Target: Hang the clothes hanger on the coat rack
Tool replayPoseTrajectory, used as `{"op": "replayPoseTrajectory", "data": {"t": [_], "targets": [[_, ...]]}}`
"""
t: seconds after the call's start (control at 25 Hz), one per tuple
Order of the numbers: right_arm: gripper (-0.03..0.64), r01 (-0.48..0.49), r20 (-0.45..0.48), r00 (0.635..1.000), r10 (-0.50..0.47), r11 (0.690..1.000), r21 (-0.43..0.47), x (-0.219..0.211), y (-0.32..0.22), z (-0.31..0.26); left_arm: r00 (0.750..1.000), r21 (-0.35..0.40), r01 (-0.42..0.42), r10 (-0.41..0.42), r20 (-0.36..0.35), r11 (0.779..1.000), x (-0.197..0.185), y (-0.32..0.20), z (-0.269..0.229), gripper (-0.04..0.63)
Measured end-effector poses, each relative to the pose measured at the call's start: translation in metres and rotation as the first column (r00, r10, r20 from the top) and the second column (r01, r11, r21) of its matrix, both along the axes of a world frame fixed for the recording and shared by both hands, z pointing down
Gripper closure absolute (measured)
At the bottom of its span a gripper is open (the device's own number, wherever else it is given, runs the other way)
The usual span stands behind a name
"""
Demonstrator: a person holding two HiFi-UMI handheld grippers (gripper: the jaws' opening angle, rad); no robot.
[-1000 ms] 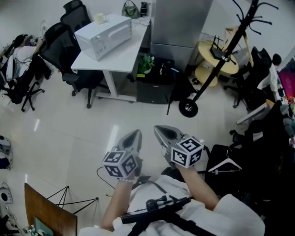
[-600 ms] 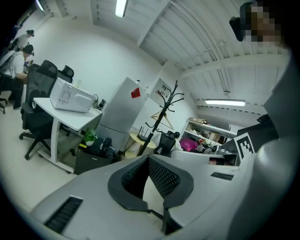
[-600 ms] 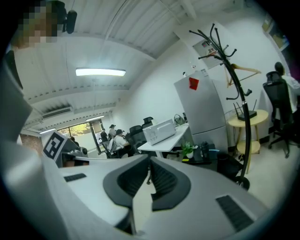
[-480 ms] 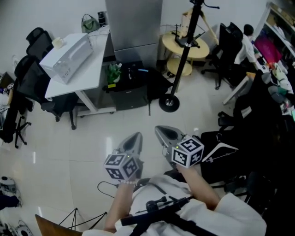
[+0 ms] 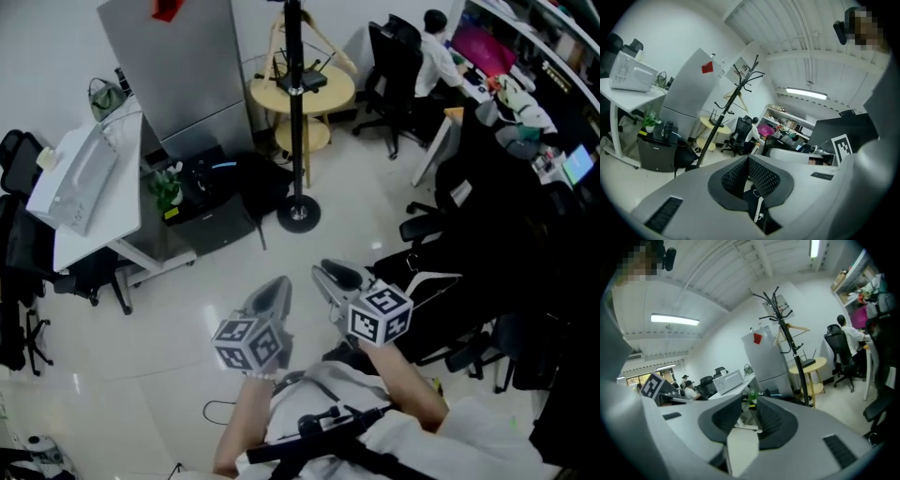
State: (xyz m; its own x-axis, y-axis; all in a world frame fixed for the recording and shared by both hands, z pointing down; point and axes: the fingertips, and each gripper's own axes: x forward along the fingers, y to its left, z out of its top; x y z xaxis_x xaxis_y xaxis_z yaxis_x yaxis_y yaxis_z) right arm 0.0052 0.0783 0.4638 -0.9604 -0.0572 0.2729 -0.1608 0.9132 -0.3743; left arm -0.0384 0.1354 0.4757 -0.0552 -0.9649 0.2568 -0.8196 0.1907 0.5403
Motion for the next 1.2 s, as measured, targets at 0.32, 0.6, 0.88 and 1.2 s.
{"op": "replayPoseTrajectory", "data": {"t": [0.32, 0.6, 0.88, 1.2], "targets": [[0.492, -0.189, -0.019, 0.982, 0.188, 0.981, -0.041, 0.074, -0.094, 0.030, 0.972, -0.034, -0.233, 0.234, 0.011, 0.972, 0.077, -0.093, 0.022, 0.595], [0.399, -0.327, -0.057, 0.945, 0.323, 0.942, -0.077, 0.136, -0.165, 0.056, 0.913, -0.067, -0.409, 0.407, -0.033, 0.910, 0.143, -0.167, 0.048, 0.595], [0.353, -0.463, -0.141, 0.885, 0.444, 0.870, -0.169, 0.210, -0.216, 0.108, 0.843, -0.133, -0.536, 0.535, -0.045, 0.834, 0.204, -0.215, 0.080, 0.595], [0.353, -0.595, -0.303, 0.793, 0.528, 0.777, -0.203, 0.271, -0.242, 0.192, 0.784, -0.221, -0.611, 0.619, -0.036, 0.760, 0.233, -0.240, 0.130, 0.595]]}}
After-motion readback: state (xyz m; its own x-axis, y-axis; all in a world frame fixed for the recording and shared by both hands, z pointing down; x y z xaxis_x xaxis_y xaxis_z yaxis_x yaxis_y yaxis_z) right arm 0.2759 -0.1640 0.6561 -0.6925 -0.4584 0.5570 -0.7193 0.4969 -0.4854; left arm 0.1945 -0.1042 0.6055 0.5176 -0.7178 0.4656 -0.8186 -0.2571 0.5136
